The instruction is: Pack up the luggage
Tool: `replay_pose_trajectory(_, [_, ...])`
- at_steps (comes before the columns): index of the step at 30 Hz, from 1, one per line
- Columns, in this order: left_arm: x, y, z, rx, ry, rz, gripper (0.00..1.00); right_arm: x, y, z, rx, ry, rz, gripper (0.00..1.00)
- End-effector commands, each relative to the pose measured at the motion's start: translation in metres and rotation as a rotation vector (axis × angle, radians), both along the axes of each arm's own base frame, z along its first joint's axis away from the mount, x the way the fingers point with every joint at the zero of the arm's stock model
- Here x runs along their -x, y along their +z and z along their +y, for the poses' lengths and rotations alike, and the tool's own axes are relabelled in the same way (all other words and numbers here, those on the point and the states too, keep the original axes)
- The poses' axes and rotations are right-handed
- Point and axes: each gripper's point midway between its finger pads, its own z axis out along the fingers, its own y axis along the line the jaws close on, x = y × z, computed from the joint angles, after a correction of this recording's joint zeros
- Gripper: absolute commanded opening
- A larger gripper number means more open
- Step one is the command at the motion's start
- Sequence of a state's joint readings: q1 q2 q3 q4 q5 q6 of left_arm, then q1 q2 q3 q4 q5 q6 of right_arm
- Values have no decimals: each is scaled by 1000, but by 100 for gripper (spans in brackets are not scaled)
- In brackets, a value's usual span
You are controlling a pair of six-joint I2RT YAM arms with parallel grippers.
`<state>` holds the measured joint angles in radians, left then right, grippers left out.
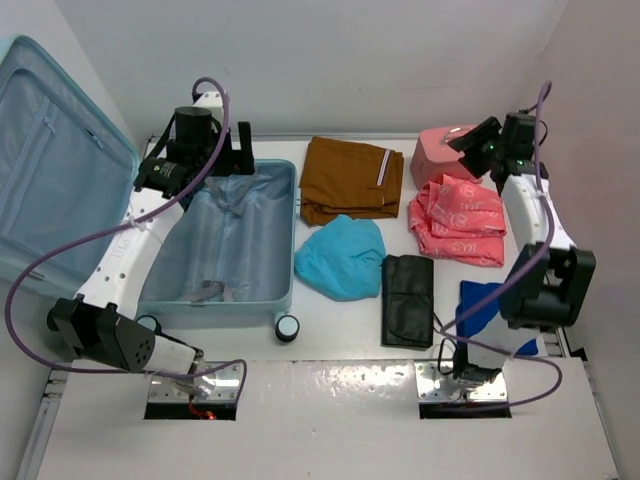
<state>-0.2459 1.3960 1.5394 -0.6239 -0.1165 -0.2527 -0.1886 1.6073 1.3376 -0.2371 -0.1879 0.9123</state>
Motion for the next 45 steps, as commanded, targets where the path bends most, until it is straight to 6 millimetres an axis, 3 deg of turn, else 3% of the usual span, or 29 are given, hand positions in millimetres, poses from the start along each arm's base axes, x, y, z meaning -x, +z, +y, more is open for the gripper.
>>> replay_pose_trajectory(1, [-11,17,3,35,34,-62,100,-41,23,-17,-80,-120,-88,53])
replay_pose_trajectory(2, [-13,13,2,32,34,-53,100,-47,24,-20,-92,-128,-89,51])
replay_pose_trajectory(3, [-13,13,4,29,42,-54,100,-54,10,-22,-121,-145,-60,47])
replay_pose_trajectory(6, [-18,5,7,23,52,-35,100,-75,-8,-32,-146,-187,-47,42])
replay_pose_trajectory(12, [-27,-7,10,21,74,-11,100,-101,-7,-45,-132,-230,-87,49])
replay_pose_trajectory(15, [-32,-12,9,26,78,2,100,-113,-16,-50,-136,-243,-97,50])
replay_pose_trajectory(22, [-37,-25,6,23,70,32,100,-123,-21,-50,-160,-248,-112,50])
replay_pose_trajectory(35, [-42,-29,11,25,81,42,100,-157,-21,-56,-157,-267,-175,42])
replay_pose_trajectory(37, [-43,-25,10,32,72,34,100,-157,-30,-55,-167,-271,-160,42])
replay_pose_trajectory(39, [-43,-25,12,36,74,35,100,-157,-37,-55,-182,-276,-146,36])
replay_pose_trajectory(43, [-43,-25,12,44,78,36,100,-159,-44,-50,-205,-267,-136,31])
replay_pose_trajectory(45, [-43,-27,17,34,83,44,100,-160,-46,-44,-203,-234,-140,21])
